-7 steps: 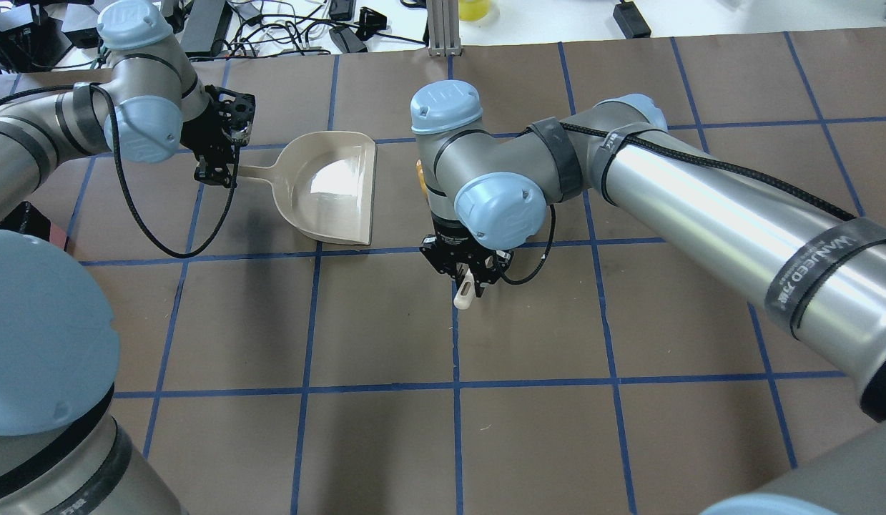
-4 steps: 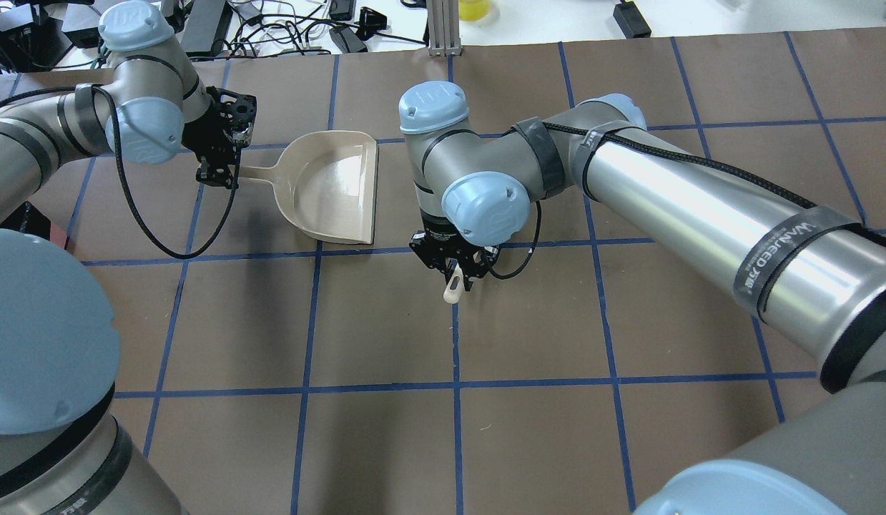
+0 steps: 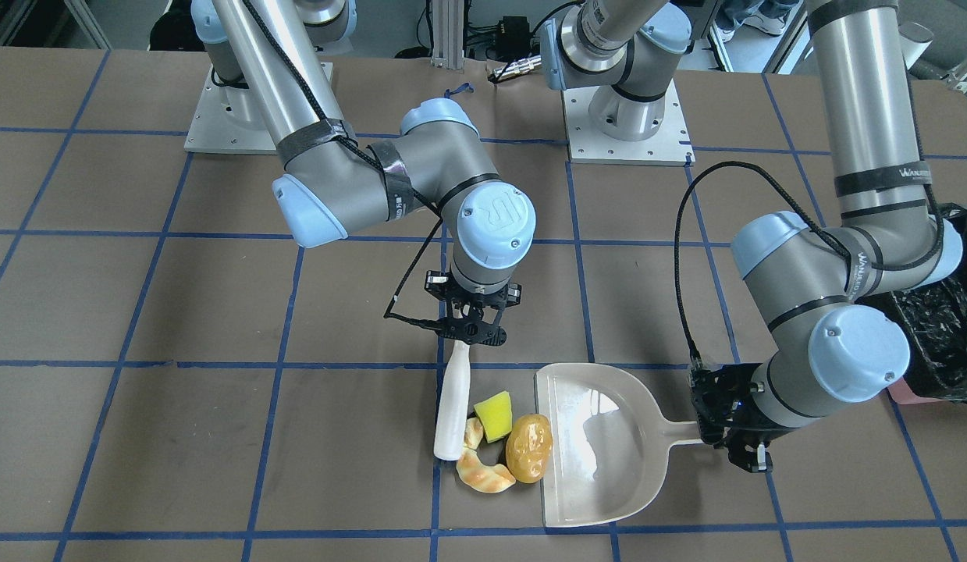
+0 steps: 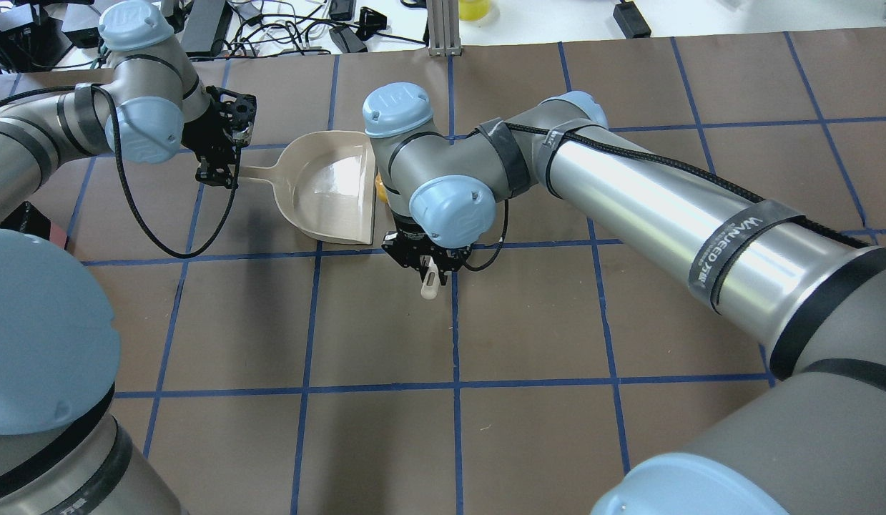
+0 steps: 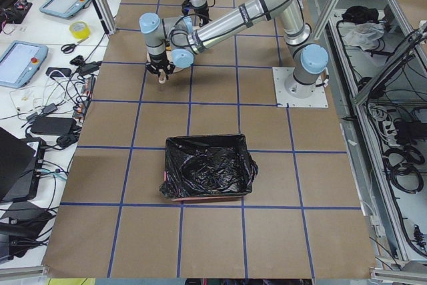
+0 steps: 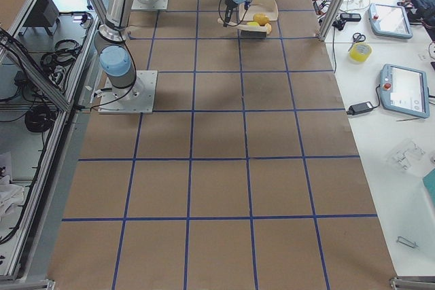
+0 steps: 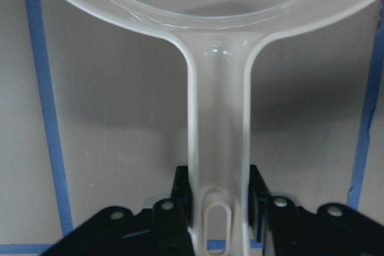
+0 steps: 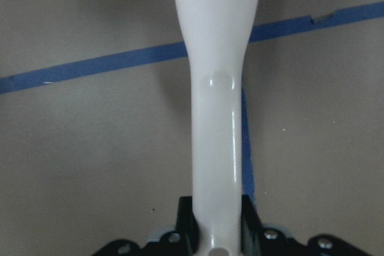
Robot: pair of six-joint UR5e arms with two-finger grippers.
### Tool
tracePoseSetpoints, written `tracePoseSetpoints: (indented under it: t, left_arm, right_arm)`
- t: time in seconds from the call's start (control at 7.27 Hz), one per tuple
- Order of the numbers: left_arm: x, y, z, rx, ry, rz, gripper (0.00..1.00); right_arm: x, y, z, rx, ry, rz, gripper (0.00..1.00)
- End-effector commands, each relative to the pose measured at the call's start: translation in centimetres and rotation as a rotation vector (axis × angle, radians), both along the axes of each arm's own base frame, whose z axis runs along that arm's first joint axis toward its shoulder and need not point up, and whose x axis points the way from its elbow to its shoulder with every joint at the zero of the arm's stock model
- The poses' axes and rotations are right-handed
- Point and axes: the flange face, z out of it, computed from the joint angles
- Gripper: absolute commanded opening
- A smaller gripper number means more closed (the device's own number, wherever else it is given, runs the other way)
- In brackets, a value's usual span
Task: Sweep and dump trash into bin
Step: 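Sweep the potato, roll and sponge into the dustpan with the right gripper's brush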
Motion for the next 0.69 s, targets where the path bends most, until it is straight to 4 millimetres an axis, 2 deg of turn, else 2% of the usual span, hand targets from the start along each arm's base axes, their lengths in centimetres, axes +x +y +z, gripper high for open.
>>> tracePoseSetpoints:
  t: [0.0, 0.41, 0.55]
  left_arm:
    - [0.0, 0.0, 0.3, -0.002, -0.004, 0.005, 0.05]
    - [-0.1, 0.0, 0.3, -0.002, -0.004, 0.004, 0.05]
    - [-0.1, 0.0, 0.3, -0.002, -0.004, 0.004, 0.05]
  right_arm:
    - [2.1, -0.4, 0.5, -0.04, -0.038, 0.084, 0.0]
    - [7.0, 0.9, -0.3, -0.107, -0.139, 0.128, 0.0]
    - [8.1, 0.2, 0.6, -0.113, -0.181, 0.108, 0.0]
